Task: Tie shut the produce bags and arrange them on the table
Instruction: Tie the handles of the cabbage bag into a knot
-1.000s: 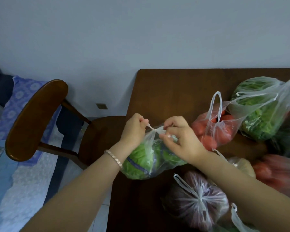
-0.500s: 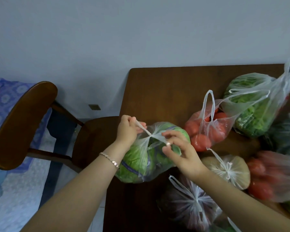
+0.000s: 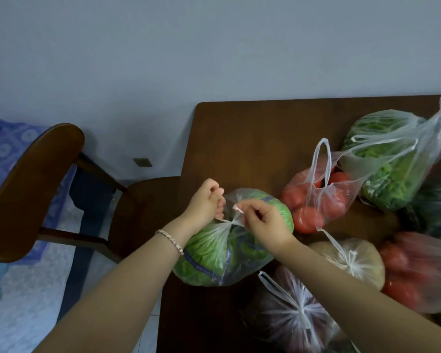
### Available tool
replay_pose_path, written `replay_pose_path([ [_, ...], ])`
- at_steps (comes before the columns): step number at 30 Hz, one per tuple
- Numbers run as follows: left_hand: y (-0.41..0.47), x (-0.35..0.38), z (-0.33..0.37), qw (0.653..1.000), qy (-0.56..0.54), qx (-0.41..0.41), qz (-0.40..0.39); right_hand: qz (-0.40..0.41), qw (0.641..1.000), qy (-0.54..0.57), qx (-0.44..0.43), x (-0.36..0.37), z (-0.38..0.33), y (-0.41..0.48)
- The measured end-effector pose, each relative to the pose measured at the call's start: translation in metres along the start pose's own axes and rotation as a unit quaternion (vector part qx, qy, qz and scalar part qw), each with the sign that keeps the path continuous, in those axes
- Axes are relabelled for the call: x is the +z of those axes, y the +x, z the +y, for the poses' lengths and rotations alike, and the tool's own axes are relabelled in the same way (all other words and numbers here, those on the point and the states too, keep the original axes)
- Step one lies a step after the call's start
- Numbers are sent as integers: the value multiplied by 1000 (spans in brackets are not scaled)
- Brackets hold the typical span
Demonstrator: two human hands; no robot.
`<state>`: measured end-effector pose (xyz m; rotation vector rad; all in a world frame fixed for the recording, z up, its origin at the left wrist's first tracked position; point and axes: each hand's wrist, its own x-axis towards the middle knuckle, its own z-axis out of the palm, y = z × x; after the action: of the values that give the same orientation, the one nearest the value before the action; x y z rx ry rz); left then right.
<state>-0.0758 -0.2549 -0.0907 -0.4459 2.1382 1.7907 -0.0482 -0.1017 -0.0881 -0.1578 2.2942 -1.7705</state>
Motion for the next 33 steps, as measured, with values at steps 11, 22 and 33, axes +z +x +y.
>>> replay_pose_path([
  [11,-38,-24,22,986,-74,150,30,-108,986,-124,42,6,-24,25],
  [22,-34,-12,11,992,43,98,-71,-126,987,26,93,1,-25,17],
  [33,-33,-1,13,962,148,230,8,-115,978,96,145,-8,-26,16],
])
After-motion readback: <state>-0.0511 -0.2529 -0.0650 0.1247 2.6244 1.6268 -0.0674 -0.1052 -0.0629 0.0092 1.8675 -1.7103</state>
